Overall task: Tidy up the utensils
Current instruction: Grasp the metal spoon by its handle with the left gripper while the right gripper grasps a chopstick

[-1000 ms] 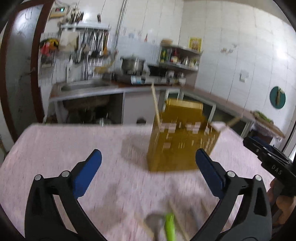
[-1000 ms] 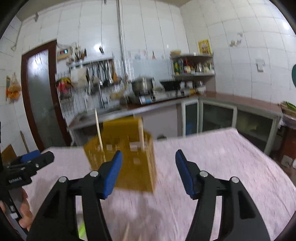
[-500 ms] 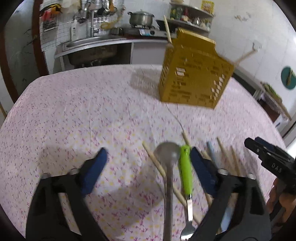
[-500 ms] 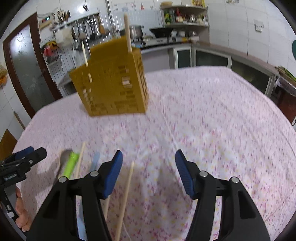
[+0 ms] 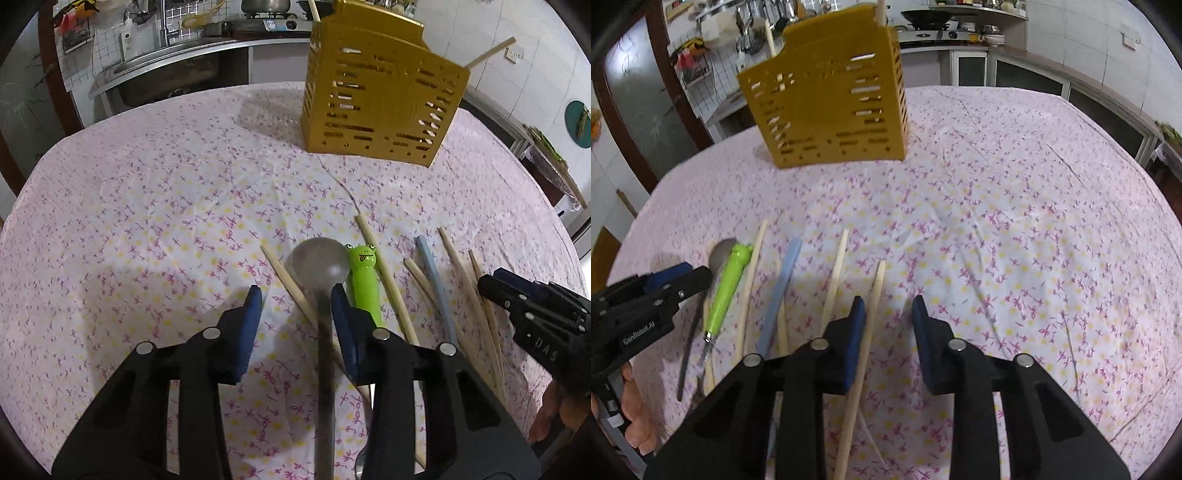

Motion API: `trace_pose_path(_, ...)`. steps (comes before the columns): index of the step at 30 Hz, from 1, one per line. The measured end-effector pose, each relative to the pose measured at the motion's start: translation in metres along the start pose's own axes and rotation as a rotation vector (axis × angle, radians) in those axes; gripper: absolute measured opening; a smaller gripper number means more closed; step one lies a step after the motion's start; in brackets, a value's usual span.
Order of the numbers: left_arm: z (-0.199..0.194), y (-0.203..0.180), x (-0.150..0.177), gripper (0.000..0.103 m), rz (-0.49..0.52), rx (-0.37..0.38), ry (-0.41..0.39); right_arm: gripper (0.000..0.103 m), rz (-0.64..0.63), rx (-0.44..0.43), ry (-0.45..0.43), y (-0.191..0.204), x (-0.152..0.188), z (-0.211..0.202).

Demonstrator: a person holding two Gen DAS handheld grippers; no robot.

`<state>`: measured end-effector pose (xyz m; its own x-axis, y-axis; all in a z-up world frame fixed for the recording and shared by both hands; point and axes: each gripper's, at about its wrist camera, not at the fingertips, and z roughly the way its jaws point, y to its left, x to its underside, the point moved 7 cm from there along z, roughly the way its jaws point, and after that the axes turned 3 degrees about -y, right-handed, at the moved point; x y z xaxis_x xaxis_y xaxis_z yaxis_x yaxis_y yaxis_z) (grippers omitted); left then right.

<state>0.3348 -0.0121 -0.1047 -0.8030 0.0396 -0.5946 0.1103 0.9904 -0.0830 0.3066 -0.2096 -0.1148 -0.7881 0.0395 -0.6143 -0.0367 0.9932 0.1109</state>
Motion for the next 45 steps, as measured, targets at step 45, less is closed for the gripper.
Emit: trace_pose_path(45,0.013,0.005,-0.007,0.013,-0.076,-0.020,0.050,0.009,-0.001,-0.045,-0.024,-0.004,-0.015,-0.011)
